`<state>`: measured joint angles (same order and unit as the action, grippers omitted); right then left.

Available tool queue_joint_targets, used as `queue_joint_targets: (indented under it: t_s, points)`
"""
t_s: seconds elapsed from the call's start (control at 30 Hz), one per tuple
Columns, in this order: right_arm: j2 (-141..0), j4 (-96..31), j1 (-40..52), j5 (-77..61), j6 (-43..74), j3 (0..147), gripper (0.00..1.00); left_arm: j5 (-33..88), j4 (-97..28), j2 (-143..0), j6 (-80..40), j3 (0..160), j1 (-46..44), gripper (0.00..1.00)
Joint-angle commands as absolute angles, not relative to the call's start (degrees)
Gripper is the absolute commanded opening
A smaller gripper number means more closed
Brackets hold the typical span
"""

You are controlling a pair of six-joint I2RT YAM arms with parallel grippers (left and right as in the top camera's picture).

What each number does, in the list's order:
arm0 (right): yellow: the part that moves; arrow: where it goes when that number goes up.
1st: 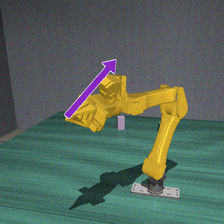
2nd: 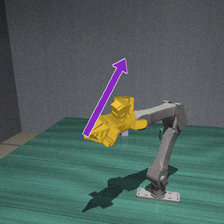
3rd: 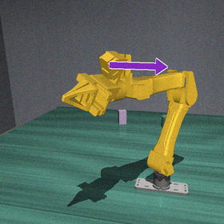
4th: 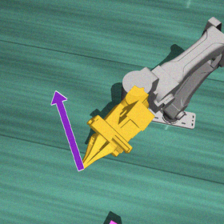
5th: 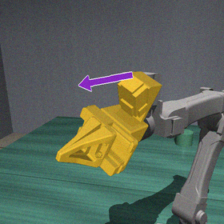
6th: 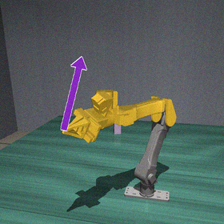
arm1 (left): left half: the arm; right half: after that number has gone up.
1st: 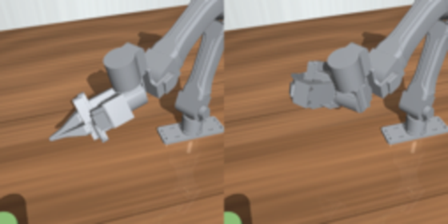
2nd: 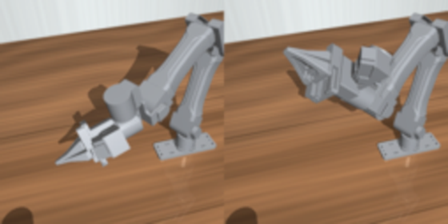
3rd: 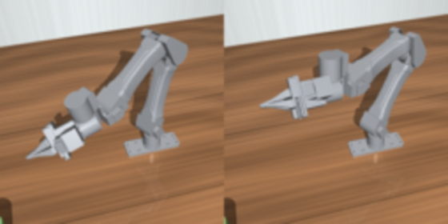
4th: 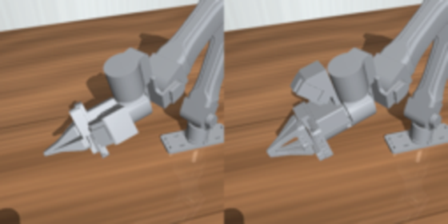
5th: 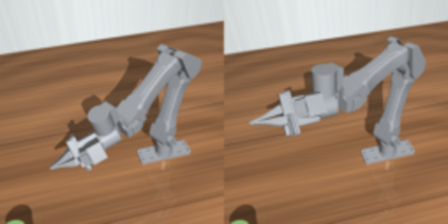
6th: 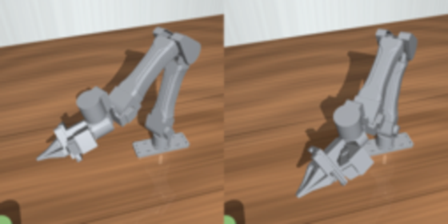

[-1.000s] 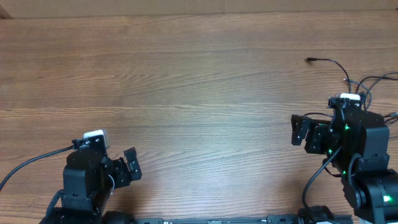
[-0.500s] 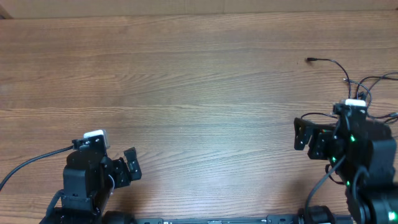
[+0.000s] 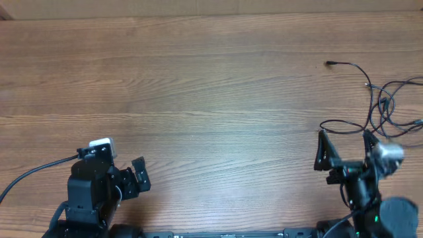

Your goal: Untangle cables

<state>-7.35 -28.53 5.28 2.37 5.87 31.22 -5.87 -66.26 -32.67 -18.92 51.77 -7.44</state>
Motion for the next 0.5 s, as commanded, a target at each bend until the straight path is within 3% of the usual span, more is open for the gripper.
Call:
queue_joint_targets:
  t_s: [0.0, 0.33, 0.47]
  points:
    - [0.1, -21.34, 5.02, 2.7, 5.58, 23.75, 1.0, -6.39, -66.22, -32.29, -18.17, 51.51, -7.14, 1.0]
    - [-0.16, 15.66, 5.08, 3.42, 5.5, 0.25, 1.0, -6.39, -66.22, -32.29, -18.2, 51.51, -7.14, 1.0]
    - [-0.16, 11.68, 5.19, 2.35, 0.84, 0.45, 1.0, -6.39, -66.19, -32.29, -18.2, 51.51, -7.14, 1.0]
